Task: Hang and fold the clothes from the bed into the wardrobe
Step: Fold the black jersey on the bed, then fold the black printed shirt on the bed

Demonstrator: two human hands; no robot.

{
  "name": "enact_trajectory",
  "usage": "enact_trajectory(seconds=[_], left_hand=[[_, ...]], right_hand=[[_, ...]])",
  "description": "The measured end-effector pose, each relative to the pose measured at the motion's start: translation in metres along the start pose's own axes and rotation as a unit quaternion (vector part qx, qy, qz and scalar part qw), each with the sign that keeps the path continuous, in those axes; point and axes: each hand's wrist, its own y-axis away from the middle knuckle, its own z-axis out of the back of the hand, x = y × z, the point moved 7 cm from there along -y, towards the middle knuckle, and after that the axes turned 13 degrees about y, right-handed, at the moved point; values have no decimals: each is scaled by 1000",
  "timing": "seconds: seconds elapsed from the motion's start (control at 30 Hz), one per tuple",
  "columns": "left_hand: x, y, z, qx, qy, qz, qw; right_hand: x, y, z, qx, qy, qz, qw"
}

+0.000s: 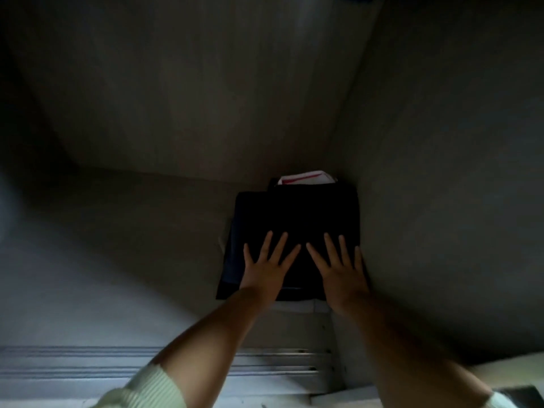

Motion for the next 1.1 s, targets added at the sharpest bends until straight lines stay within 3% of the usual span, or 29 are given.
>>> enact_trajectory(seconds=[0.17,0.27,0.47,0.6,0.77,1.1], left_hand=[[8,12,18,54,24,-2,998],[14,41,34,76,13,-15,997],[14,105,124,99,-11,24,995],[-17,139,183,60,-11,15,998],[-55,203,226,84,-2,6,996],[-140,329,372,116,54,20,992]], right_hand=[[-3,-2,11,116,2,27,993],[-5,15,38,146,-4,52,988],[-9,58,108,155,-77,79,982],[-23,96,159,125,-102,78,984],[-34,154,208,133,-102,88,982],[-105,287,331,137,-257,25,956]])
